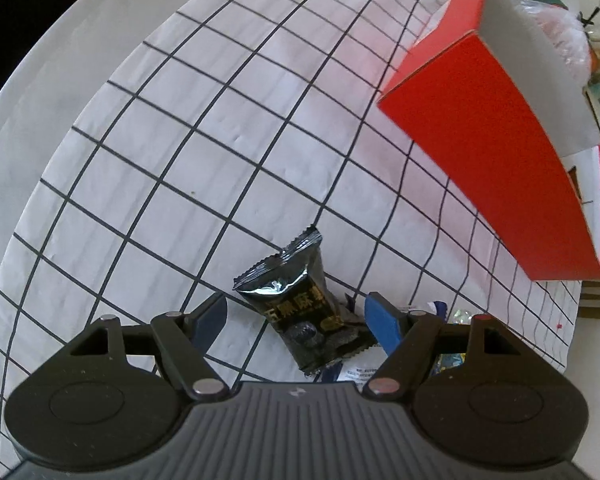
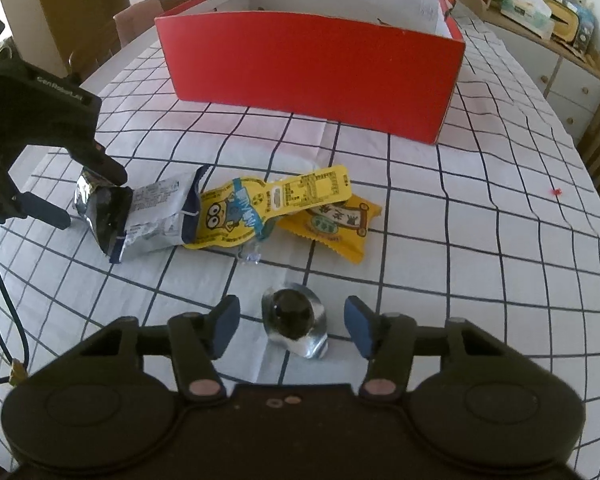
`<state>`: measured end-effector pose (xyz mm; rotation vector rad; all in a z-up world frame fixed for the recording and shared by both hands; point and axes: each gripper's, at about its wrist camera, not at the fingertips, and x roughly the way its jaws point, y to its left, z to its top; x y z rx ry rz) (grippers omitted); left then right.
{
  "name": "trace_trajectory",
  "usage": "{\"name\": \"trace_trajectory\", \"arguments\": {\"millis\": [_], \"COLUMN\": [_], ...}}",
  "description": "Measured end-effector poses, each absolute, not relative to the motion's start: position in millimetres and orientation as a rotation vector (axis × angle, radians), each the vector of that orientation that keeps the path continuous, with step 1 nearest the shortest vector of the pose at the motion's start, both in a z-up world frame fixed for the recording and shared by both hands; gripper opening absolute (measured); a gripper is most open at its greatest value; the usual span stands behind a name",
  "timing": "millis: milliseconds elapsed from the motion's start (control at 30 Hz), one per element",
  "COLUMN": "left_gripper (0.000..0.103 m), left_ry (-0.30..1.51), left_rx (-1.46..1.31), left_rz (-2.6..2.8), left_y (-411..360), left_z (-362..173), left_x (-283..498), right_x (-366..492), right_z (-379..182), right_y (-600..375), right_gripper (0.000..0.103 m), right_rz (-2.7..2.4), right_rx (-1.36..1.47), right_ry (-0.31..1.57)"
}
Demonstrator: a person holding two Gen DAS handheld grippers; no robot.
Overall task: Organize snacks
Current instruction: 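Grasp the black printed packet with the left gripper while the right grasps the silver round item, then carry the black packet with the left gripper while the right carries the silver item to the box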
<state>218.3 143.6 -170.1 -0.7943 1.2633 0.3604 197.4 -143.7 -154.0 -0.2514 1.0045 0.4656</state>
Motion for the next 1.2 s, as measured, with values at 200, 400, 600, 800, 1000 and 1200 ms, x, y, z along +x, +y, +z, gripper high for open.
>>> {"name": "trace_trajectory", "arguments": {"millis": [200,400,600,800,1000,1200], "left_gripper": [0.067,0.051,0.033,0.03,0.03,0.03], "left_ry": [1.255,1.254,1.25,1.224,1.228,1.2], "left_rx": [-0.778,-0.752,-0.701,-0.6,-0.579,-0.548], "left_rz": [0.369,0.371,0.347,0.328,0.311,0.287], "left_y": [143.2,139.7,135.2,130.7,133.1,133.0], "left_z": [-171.0,-169.6,-167.4,-160.7,-158.5,-148.5], "left_x": [219.3,219.1,216.6,208.8,197.7,185.4], "right_x": [199.4,194.6,193.6,190.7,183.2,175.4], "right_z": [-158.2,-157.4,-154.8,-151.8,-144.2,-130.6], "right_y": [-148.4,-143.3,-147.9,-151.3,-152.3,-154.9], "right_gripper": [0.05,0.034,0.03,0.03,0.03,0.03], "right_rz": [0.442,0.434,0.422,0.403,0.396,0.39], "right_rx": [-0.257,-0.275,-0.24,-0.204,-0.16,-0.099], "right_ry": [1.016,1.004,1.0,1.004,1.002,0.983]}}
